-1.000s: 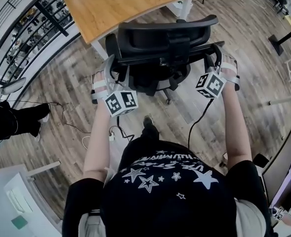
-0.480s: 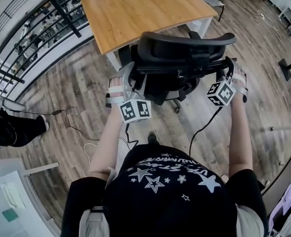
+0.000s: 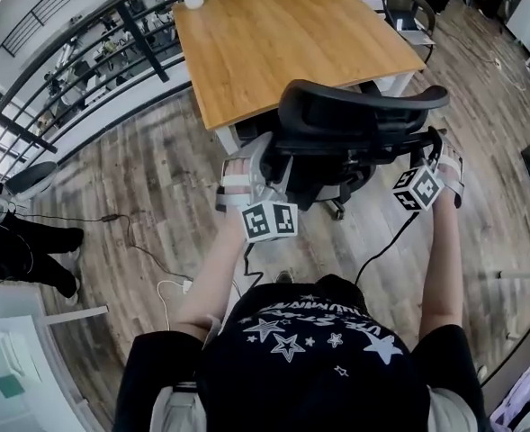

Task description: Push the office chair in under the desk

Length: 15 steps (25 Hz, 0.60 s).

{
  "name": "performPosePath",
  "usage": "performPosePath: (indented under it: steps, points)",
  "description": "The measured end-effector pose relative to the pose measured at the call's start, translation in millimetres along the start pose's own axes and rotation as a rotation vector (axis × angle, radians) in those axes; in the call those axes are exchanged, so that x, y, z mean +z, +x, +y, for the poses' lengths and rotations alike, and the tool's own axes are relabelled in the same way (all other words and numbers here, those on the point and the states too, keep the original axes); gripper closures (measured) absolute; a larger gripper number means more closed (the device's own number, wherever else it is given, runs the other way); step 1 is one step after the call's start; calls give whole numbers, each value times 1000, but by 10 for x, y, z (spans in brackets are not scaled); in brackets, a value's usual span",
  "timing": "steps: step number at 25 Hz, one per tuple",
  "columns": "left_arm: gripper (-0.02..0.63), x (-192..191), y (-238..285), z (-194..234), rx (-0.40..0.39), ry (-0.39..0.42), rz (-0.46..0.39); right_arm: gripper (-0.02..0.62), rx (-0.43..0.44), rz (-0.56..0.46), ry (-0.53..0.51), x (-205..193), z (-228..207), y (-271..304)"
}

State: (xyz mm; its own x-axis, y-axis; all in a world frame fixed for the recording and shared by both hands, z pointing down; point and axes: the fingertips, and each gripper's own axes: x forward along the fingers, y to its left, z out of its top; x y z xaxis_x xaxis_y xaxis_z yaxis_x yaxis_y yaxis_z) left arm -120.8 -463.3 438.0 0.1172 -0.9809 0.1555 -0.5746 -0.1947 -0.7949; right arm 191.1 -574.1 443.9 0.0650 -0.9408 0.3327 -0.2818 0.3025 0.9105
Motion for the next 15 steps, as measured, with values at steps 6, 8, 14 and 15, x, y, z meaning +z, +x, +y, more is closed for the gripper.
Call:
performPosePath:
  steps: [6, 8, 14, 15]
  points:
    - [337, -64, 417, 165, 29, 7, 55, 354, 2, -61, -4, 225, -159, 493]
    - [337, -99, 494, 197, 60, 18, 91, 355, -10, -79, -5, 297, -185, 619]
    - [334, -189, 830, 289, 108, -9, 215, 354, -2, -160, -4, 452, -250, 980]
    - [333, -200, 889, 303, 114, -11, 227, 354, 1, -174, -5, 476, -267, 1045]
